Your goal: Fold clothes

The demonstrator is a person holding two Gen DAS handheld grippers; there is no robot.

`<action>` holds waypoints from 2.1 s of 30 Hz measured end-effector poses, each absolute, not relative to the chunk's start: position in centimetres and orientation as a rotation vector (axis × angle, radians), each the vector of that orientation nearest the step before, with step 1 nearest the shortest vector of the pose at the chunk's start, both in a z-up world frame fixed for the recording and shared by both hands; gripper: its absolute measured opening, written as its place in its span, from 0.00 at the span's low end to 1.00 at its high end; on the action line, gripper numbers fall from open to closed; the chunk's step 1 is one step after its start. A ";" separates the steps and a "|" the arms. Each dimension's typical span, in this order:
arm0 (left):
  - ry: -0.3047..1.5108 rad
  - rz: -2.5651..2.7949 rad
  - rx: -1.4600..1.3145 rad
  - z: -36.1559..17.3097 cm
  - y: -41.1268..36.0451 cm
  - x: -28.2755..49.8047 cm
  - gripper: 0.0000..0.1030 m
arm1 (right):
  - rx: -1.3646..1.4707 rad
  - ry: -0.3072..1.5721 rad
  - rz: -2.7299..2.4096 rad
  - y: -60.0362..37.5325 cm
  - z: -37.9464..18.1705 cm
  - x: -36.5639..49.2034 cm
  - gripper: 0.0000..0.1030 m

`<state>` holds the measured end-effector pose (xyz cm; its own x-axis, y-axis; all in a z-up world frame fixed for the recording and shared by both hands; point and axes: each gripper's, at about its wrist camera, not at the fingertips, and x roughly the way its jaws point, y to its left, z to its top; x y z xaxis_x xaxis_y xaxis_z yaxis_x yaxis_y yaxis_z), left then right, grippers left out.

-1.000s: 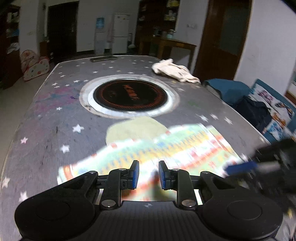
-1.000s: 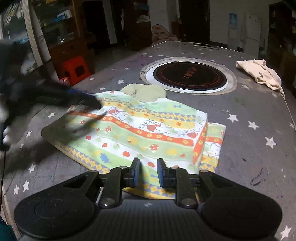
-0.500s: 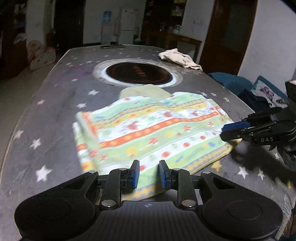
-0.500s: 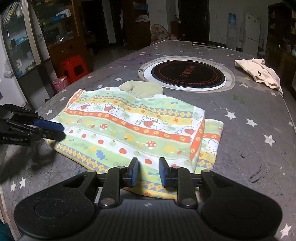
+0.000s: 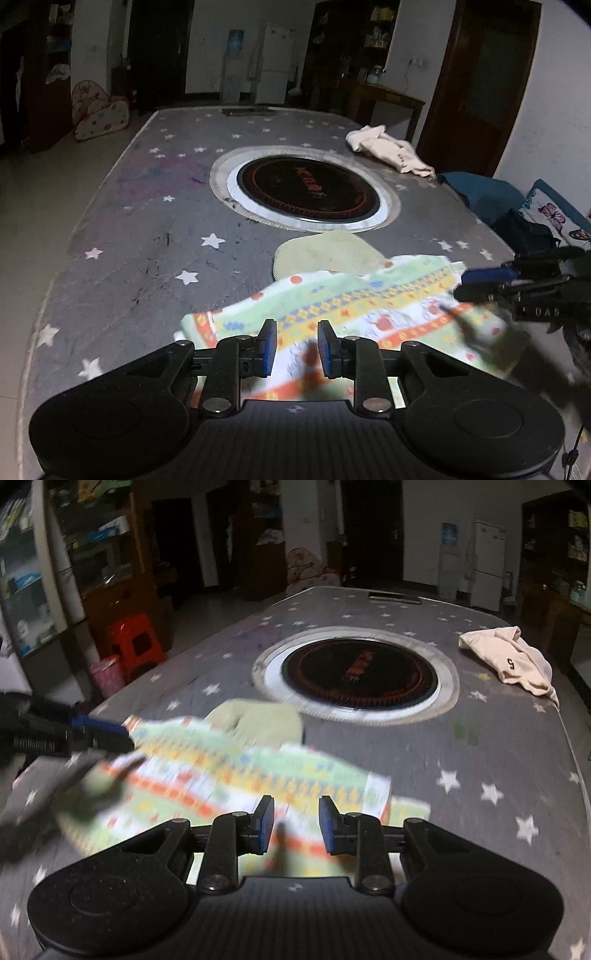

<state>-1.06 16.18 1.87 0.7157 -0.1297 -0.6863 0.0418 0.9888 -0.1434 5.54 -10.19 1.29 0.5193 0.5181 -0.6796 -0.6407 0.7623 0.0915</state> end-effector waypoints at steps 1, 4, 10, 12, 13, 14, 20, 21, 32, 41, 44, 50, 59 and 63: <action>0.779 -0.091 -0.124 1.5 16.2 -0.5 0.26 | -0.172 0.751 0.692 -9.8 1.1 6.2 0.25; 0.799 -0.085 -0.143 0.6 16.5 0.3 0.26 | -0.146 0.752 0.690 -8.7 0.3 7.8 0.25; 0.808 -0.085 -0.155 -0.2 17.0 0.6 0.29 | -0.183 0.756 0.651 -6.2 -1.3 8.9 0.23; 0.805 -0.077 -0.157 -0.1 17.3 0.5 0.30 | -0.184 0.762 0.644 -6.1 -1.4 8.9 0.22; 0.803 -0.072 -0.159 -0.1 17.5 0.4 0.30 | -0.183 0.762 0.643 -6.2 -1.3 8.8 0.23; 0.800 -0.068 -0.161 0.0 17.6 0.4 0.30 | -0.183 0.762 0.642 -6.2 -1.3 8.8 0.22; 0.796 -0.036 -0.169 0.2 18.3 0.4 0.33 | -0.180 0.763 0.638 -6.4 -1.0 8.4 0.29; 0.800 -0.032 -0.173 0.1 18.4 0.5 0.33 | -0.180 0.764 0.637 -6.4 -1.0 8.4 0.32; 0.801 -0.033 -0.171 1.0 17.0 -1.1 0.59 | -0.152 0.737 0.676 -7.2 0.2 5.7 0.65; 0.806 -0.013 -0.150 0.3 15.5 -3.3 0.71 | -0.185 0.697 0.741 -6.8 0.2 1.7 0.84; 0.807 0.016 -0.111 -0.2 15.1 -3.8 0.71 | -0.205 0.699 0.748 -6.6 -0.5 0.9 0.87; 0.801 0.041 -0.112 -0.4 15.3 -4.6 0.75 | -0.179 0.702 0.744 -7.0 -1.3 0.8 1.00; 0.810 0.080 -0.188 -0.7 16.2 -5.6 0.85 | -0.140 0.701 0.739 -7.7 -2.6 0.5 1.00; 0.813 0.093 -0.193 -0.8 16.2 -5.9 0.93 | -0.131 0.676 0.741 -7.9 -2.9 0.4 1.00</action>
